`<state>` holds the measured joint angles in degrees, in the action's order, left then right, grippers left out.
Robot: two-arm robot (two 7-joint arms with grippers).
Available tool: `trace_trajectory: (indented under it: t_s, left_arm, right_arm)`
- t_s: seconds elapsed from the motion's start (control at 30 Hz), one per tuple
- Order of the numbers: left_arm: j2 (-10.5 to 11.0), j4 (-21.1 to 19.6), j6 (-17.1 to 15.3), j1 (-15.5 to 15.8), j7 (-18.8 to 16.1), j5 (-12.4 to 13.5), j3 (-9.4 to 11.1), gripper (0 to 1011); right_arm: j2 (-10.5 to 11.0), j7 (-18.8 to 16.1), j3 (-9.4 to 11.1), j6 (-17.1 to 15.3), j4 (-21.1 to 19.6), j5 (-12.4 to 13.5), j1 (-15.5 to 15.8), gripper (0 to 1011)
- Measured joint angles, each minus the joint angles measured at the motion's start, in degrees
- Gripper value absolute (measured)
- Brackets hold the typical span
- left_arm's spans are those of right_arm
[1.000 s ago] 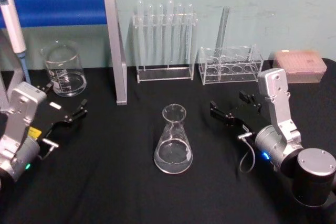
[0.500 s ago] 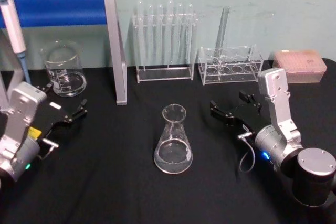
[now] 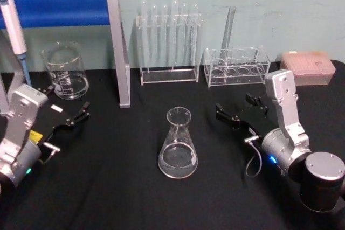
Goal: Grasp the erlenmeyer flask with one hand, shake it three times, then place it back.
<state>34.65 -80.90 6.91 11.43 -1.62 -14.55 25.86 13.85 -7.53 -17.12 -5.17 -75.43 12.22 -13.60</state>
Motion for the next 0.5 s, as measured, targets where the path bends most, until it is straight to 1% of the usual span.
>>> trace_trajectory:
  t_s: [0.5]
  left_arm:
    - [0.0, 0.0, 0.0, 0.0, 0.0, 0.0, 0.0, 1001]
  right_arm:
    - [0.0, 0.0, 0.0, 0.0, 0.0, 0.0, 0.0, 1003]
